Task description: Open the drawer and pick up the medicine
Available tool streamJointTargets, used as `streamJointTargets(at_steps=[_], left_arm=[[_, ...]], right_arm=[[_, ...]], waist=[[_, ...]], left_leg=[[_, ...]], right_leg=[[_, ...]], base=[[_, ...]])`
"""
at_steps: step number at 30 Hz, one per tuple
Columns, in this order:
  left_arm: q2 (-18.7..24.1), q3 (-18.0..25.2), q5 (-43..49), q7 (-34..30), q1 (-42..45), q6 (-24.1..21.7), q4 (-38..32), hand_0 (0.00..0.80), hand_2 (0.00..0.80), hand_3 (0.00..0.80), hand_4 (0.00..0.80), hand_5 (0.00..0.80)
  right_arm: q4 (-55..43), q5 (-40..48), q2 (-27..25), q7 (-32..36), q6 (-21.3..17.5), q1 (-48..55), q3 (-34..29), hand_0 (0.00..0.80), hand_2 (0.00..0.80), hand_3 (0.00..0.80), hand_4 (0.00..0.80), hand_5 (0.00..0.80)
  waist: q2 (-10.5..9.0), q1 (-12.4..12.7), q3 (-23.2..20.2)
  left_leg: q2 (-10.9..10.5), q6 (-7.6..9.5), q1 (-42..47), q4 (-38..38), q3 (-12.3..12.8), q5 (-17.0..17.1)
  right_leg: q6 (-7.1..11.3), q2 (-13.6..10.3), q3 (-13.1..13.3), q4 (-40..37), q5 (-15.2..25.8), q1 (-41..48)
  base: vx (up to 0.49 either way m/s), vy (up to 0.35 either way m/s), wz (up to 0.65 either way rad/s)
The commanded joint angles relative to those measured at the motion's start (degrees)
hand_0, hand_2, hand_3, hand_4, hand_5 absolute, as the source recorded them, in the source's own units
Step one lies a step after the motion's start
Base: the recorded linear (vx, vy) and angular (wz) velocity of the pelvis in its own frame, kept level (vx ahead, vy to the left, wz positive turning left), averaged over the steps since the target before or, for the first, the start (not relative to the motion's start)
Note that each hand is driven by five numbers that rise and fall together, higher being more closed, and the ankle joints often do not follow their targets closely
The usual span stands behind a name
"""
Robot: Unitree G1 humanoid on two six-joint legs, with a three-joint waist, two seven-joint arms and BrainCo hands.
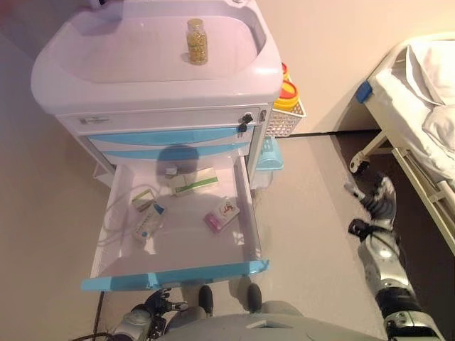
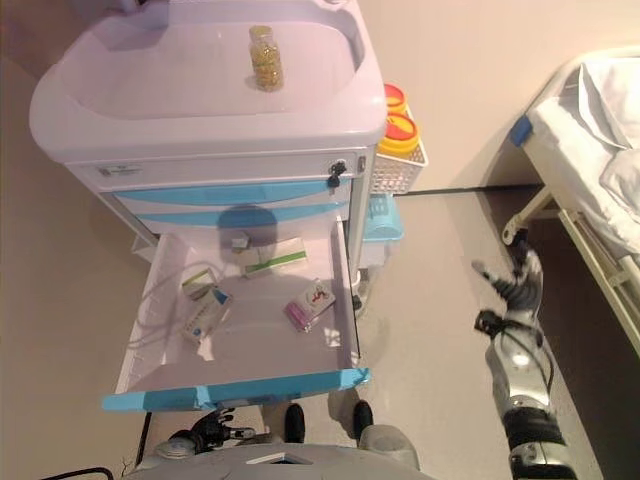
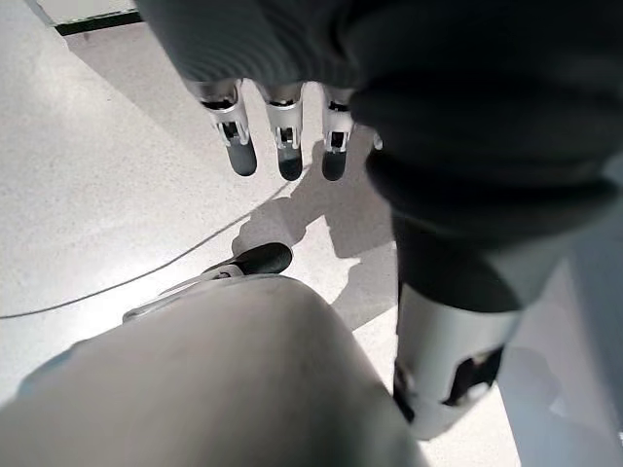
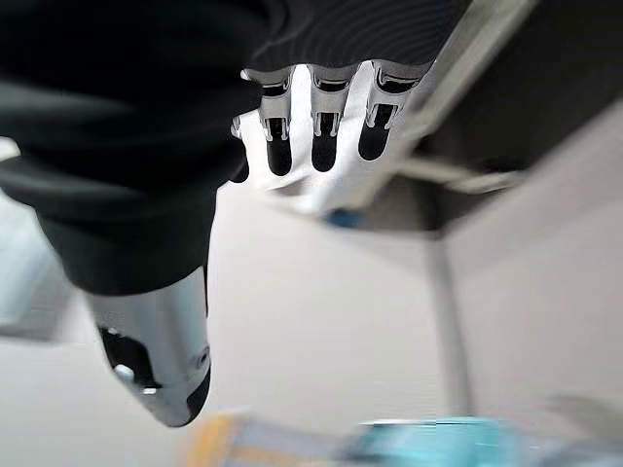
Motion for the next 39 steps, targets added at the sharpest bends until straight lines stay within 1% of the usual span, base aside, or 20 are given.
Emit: streamJointTargets(at_steps=[1, 2, 3, 4, 5, 9, 11, 14, 17, 22, 25, 29, 30, 32, 33, 36, 38, 39], left_arm=[[1.0, -1.23, -1.59, 0.4, -1.93, -2.85, 0.25, 0.0, 0.0, 0.0, 0.0, 0.0], [1.11, -1.46, -1.55, 0.32, -2.25, -3.12, -0.17, 0.0, 0.0, 0.0, 0.0, 0.0], [1.13, -1.78, -1.36, 0.41, -2.5, -3.66, -0.4, 0.0, 0.0, 0.0, 0.0, 0.0], [1.11, -1.95, -0.62, 0.42, -2.66, -4.05, -0.59, 0.0, 0.0, 0.0, 0.0, 0.0], [1.29, -2.09, 0.05, 0.38, -2.95, -4.55, -0.69, 0.0, 0.0, 0.0, 0.0, 0.0], [2.11, -3.41, 3.57, 1.1, -3.85, -6.68, -2.04, 0.0, 0.0, 0.0, 0.0, 0.0], [2.99, -4.07, 4.17, 0.67, -4.48, -6.64, -3.99, 0.0, 0.0, 0.0, 0.0, 0.0], [4.56, -4.86, 3.3, -0.58, -6.12, -6.27, -7.34, 0.0, 0.0, 0.0, 0.0, 0.0], [6.48, -5.94, 2.54, -0.6, -7.75, -5.08, -12.35, 0.0, 0.0, 0.0, 0.0, 0.0], [9.61, -7.63, 0.82, 0.42, -11.3, -2.52, -19.71, 0.0, 0.0, 0.0, 0.0, 0.0], [13.55, -8.4, 0.87, 0.89, -13.86, -0.67, -24.93, 0.0, 0.0, 0.0, 0.0, 0.0], [18.87, -8.12, 0.29, 0.83, -16.5, 1.63, -31.51, 0.0, 0.0, 0.0, 0.0, 0.0], [19.74, -7.87, 0.31, 0.67, -17.06, 2.14, -32.6, 0.0, 0.0, 0.0, 0.0, 0.0], [23.01, -6.72, -0.23, -0.28, -19.74, 2.91, -35.02, 0.0, 0.0, 0.0, 0.0, 0.0], [23.46, -6.57, -0.15, -0.16, -20.08, 2.76, -35.26, 0.0, 0.0, 0.0, 0.0, 0.0], [28.44, -4.77, -1.33, -1.66, -25.07, 5.32, -37.96, 0.0, 0.0, 0.0, 0.0, 0.0], [30.82, -4.14, -1.8, -2.94, -28.85, 6.6, -37.49, 0.0, 0.0, 0.0, 0.0, 0.0], [32.66, -3.98, -3.32, -3.65, -32.48, 8.15, -36.65, 0.0, 0.0, 0.0, 0.0, 0.0]], right_arm=[[2.85, -3.38, 1.13, -0.59, 0.45, 0.22, 2.25, 0.0, 0.0, 0.0, 0.0, 0.0], [6.23, -4.54, 1.89, -0.51, 0.86, 0.69, 2.69, 0.0, 0.0, 0.0, 0.0, 0.0], [10.04, -5.35, 2.66, 1.02, 1.48, 1.17, 3.52, 0.0, 0.0, 0.0, 0.0, 0.0], [11.99, -6.3, 3.39, 1.97, 2.9, 1.52, 4.18, 0.0, 0.0, 0.0, 0.0, 0.0], [14.62, -7.25, 3.66, 3.07, 3.26, 1.69, 5.05, 0.0, 0.0, 0.0, 0.0, 0.0], [21.15, -11.67, 4.89, 7.6, 5.3, 2.3, 9.26, 0.0, 0.0, 0.0, 0.0, 0.0], [21.88, -12.53, 4.73, 10.03, 5.83, 2.1, 11.01, 0.0, 0.0, 0.0, 0.0, 0.0], [21.35, -14.46, 3.94, 12.75, 4.45, 1.5, 14.05, 0.0, 0.0, 0.0, 0.0, 0.0], [19.45, -12.58, 2.12, 13.58, 3.58, 0.2, 15.46, 0.0, 0.0, 0.0, 0.0, 0.0], [16.66, -12.24, -0.86, 13.53, 2.19, -2.37, 16.93, 0.0, 0.0, 0.0, 0.0, 0.0], [15.1, -12.26, -2.83, 13.2, 1.44, -3.74, 17.9, 0.0, 0.0, 0.0, 0.0, 0.0], [12.97, -10.86, -4.25, 11.67, 1.92, -4.41, 18.57, 0.0, 0.0, 0.0, 0.0, 0.0], [12.82, -10.69, -4.3, 11.6, 1.97, -4.45, 18.36, 0.0, 0.0, 0.0, 0.0, 0.0], [12.03, -10.82, -4.74, 11.4, 2.08, -4.57, 18.2, 0.0, 0.0, 0.0, 0.0, 0.0], [11.78, -10.8, -4.8, 11.41, 2.34, -4.56, 18.2, 0.0, 0.0, 0.0, 0.0, 0.0], [10.89, -10.4, -4.84, 10.81, 2.36, -4.01, 18.22, 0.0, 0.0, 0.0, 0.0, 0.0], [10.42, -10.31, -4.87, 10.58, 2.19, -3.76, 18.23, 0.0, 0.0, 0.0, 0.0, 0.0], [10.31, -10.05, -5.04, 10.56, 1.95, -3.82, 18.32, 0.0, 0.0, 0.0, 0.0, 0.0]], waist=[[-0.01, 0.04, 1.05], [0.2, 0.11, 1.45], [0.39, 0.23, 1.85], [0.5, 0.33, 2.13], [0.61, 0.4, 2.4], [1.06, 0.71, 3.48], [1.4, 0.73, 4.28], [2.15, 0.52, 6.19], [2.85, 0.08, 8.72], [3.61, -0.4, 12.47], [3.78, -0.43, 14.99], [3.85, -0.1, 17.28], [3.88, -0.08, 17.56], [4.18, -0.53, 18.6], [4.19, -0.58, 18.59], [4.14, -1.26, 18.64], [4.01, -1.85, 18.64], [3.91, -2.36, 18.64]], left_leg=[[-0.94, 1.04, -0.17, 4.43, -0.78, -8.98], [-1.0, 1.16, -0.49, 4.62, -0.88, -8.87], [-1.09, 1.29, -0.76, 4.76, -1.1, -8.75], [-1.15, 1.4, -0.87, 4.8, -1.23, -8.64], [-1.18, 1.47, -1.03, 4.88, -1.4, -8.52], [-1.3, 1.68, -1.75, 5.37, -2.03, -8.09], [-1.25, 1.7, -2.33, 5.65, -2.33, -7.87], [-1.22, 1.63, -4.08, 6.29, -2.7, -7.21], [-1.05, 1.39, -6.8, 7.95, -2.8, -6.71], [-1.26, 0.92, -11.95, 12.0, -2.53, -6.39], [-1.45, 0.77, -16.45, 16.05, -2.53, -6.52], [-1.74, 1.01, -21.38, 19.58, -2.72, -6.57], [-1.84, 1.07, -22.18, 20.18, -2.74, -6.62], [-2.14, 1.43, -25.01, 22.43, -2.39, -6.9], [-2.16, 1.48, -25.46, 22.77, -2.32, -7.01], [-2.34, 1.98, -29.17, 26.05, -1.69, -8.01], [-2.36, 2.28, -30.76, 27.74, -1.18, -8.68], [-2.38, 2.47, -32.17, 29.12, -0.73, -9.21]], right_leg=[[3.58, -2.05, -0.94, 9.33, -3.26, -3.93], [3.5, -2.01, -1.12, 9.74, -3.37, -4.21], [3.42, -1.92, -1.2, 9.96, -3.38, -4.32], [3.36, -1.87, -1.4, 10.19, -3.43, -4.41], [3.29, -1.79, -1.44, 10.42, -3.49, -4.51], [3.06, -1.6, -1.87, 11.48, -3.77, -5.09], [2.89, -1.49, -2.04, 12.35, -4.12, -5.75], [2.46, -1.24, -2.22, 13.93, -4.75, -7.59], [1.83, -0.99, -2.31, 15.93, -5.45, -10.14], [0.65, -0.89, -2.29, 18.52, -6.08, -14.14], [-0.21, -0.89, -2.31, 22.03, -6.7, -18.2], [-0.94, -0.51, -2.49, 26.02, -7.34, -23.23], [-1.03, -0.52, -2.48, 26.7, -7.49, -24.05], [-1.48, -0.4, -1.94, 29.02, -7.86, -27.15], [-1.54, -0.4, -1.84, 29.36, -7.96, -27.64], [-1.92, -0.07, -1.0, 32.42, -8.64, -31.61], [-2.01, 0.04, -0.48, 33.47, -8.75, -33.23], [-2.19, 0.26, 0.03, 34.27, -8.8, -34.67]], base=[[-0.037, 0.003, 0.01], [-0.036, 0.0, 0.0], [-0.031, -0.003, 0.0], [0.0, 0.0, 0.0], [-0.011, -0.009, 0.03], [-0.002, -0.002, 0.01], [-0.017, 0.003, 0.0], [-0.073, 0.014, -0.02], [-0.103, 0.018, -0.01], [-0.076, 0.018, -0.02], [-0.053, 0.013, -0.01], [-0.041, -0.006, 0.01], [0.0, 0.0, 0.0], [-0.027, 0.058, -0.03], [-0.016, 0.054, -0.05], [-0.004, 0.038, -0.03], [-0.002, 0.061, -0.02], [-0.011, 0.07, -0.03]])
